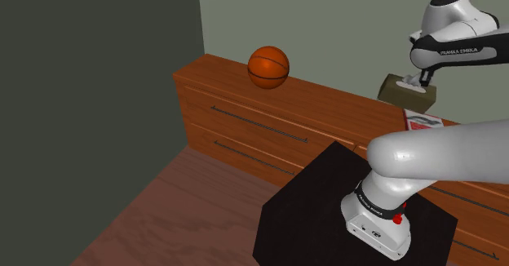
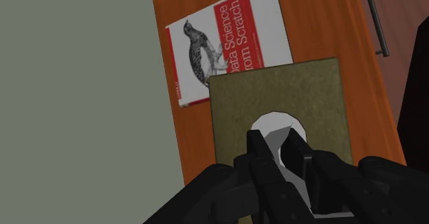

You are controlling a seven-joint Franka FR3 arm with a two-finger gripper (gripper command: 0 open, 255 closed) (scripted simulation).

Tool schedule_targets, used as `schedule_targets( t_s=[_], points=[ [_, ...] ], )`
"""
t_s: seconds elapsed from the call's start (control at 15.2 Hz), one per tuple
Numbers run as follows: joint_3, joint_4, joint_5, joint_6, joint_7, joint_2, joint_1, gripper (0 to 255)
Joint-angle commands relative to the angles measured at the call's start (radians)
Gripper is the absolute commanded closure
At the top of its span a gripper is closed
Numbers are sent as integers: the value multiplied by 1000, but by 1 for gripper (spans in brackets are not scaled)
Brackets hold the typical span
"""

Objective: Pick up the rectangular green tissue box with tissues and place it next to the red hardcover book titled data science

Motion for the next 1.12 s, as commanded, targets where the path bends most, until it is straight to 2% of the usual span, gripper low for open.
schedule_targets(
  t_s=[0.0,1.06],
  points=[
    [-9,-16,-16,23,17,10,-3,255],
    [-105,-108,-182,248,189,170,-22,255]
  ],
)
